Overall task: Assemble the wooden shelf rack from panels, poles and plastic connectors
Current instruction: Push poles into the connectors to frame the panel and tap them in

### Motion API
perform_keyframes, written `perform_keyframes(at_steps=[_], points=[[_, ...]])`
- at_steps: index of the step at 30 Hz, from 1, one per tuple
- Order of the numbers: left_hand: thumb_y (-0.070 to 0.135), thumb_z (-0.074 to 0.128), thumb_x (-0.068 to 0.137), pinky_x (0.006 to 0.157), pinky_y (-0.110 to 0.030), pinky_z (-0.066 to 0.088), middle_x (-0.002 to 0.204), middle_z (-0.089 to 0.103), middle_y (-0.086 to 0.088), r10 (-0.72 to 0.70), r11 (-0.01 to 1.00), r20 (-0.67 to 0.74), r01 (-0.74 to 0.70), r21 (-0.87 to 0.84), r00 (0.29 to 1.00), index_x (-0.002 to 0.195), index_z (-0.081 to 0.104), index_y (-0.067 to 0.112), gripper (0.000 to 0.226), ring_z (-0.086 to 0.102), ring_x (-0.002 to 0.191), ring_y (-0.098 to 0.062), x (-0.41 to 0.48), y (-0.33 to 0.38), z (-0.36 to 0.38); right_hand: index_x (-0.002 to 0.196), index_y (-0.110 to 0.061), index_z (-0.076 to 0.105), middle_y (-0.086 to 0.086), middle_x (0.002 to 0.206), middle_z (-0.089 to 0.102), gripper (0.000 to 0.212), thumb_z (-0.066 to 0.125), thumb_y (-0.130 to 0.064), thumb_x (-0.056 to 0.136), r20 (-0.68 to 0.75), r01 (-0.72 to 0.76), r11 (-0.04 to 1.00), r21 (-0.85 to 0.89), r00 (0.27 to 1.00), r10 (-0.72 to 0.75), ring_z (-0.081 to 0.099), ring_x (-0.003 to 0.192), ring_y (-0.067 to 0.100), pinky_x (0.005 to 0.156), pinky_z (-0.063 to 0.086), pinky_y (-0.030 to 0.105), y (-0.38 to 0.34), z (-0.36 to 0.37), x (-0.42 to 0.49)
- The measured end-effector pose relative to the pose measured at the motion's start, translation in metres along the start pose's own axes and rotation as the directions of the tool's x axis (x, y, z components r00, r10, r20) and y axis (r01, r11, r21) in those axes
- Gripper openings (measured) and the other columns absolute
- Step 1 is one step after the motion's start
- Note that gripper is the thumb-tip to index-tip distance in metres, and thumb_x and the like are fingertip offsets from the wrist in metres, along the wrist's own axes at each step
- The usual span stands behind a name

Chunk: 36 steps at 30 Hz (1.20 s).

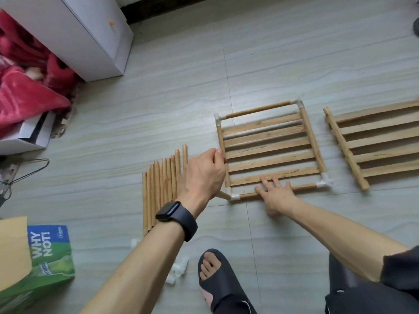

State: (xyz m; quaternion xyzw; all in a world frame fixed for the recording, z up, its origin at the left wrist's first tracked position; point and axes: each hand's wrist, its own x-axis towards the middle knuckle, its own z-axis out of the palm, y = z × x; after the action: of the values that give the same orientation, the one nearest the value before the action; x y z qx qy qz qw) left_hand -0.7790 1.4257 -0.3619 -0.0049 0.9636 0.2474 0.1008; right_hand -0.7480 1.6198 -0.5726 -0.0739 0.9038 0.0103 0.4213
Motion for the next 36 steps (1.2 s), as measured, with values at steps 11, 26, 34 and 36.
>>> perform_keyframes(at_steps=[11,26,34,36], points=[[0.043,0.027,0.104,0.069,-0.044,0.056,0.081,0.070,0.007,-0.013,0.999,-0.052,0.010,-0.039,0.999,0.090,0.066,0.029,0.044,0.066,0.077,-0.016,-0.017,-0.010,0.002,0.162,-0.029,-0.007,0.008,0.168,-0.024,0.086,0.048,-0.020,0.096,-0.031,0.012,0.994,-0.108,0.999,-0.015,-0.007,0.155,0.044,0.121,0.020,0.057,-0.002,0.008,-0.002],[0.041,0.027,0.106,0.073,-0.046,0.056,0.084,0.070,0.002,-0.065,0.998,-0.029,0.064,-0.006,0.997,0.091,0.065,0.023,0.045,0.065,0.079,-0.022,-0.013,-0.014,0.000,0.163,-0.030,-0.001,0.008,0.169,-0.019,0.084,0.049,-0.025,0.097,0.022,0.039,0.992,-0.123,0.999,-0.037,-0.003,0.155,0.043,0.122,0.018,0.059,-0.002,-0.007,-0.009],[0.041,0.026,0.106,0.068,-0.042,0.053,0.082,0.068,0.000,-0.020,0.998,-0.050,0.023,0.059,0.999,0.092,0.065,0.020,0.046,0.063,0.074,-0.021,-0.013,-0.001,0.004,0.163,-0.022,-0.005,0.011,0.170,-0.011,0.083,0.046,-0.019,0.097,-0.011,0.058,0.993,-0.104,0.998,-0.059,0.003,0.155,0.042,0.123,0.017,0.058,-0.008,0.002,-0.018],[0.040,0.026,0.107,0.068,-0.042,0.053,0.082,0.068,0.000,-0.031,0.997,-0.048,0.035,0.072,0.998,0.093,0.065,0.019,0.046,0.062,0.075,-0.021,-0.013,-0.001,0.002,0.163,-0.020,-0.006,0.011,0.171,-0.006,0.083,0.045,-0.020,0.097,-0.014,0.071,0.992,-0.104,0.997,-0.073,0.006,0.155,0.040,0.122,0.018,0.056,-0.010,0.005,-0.021]])
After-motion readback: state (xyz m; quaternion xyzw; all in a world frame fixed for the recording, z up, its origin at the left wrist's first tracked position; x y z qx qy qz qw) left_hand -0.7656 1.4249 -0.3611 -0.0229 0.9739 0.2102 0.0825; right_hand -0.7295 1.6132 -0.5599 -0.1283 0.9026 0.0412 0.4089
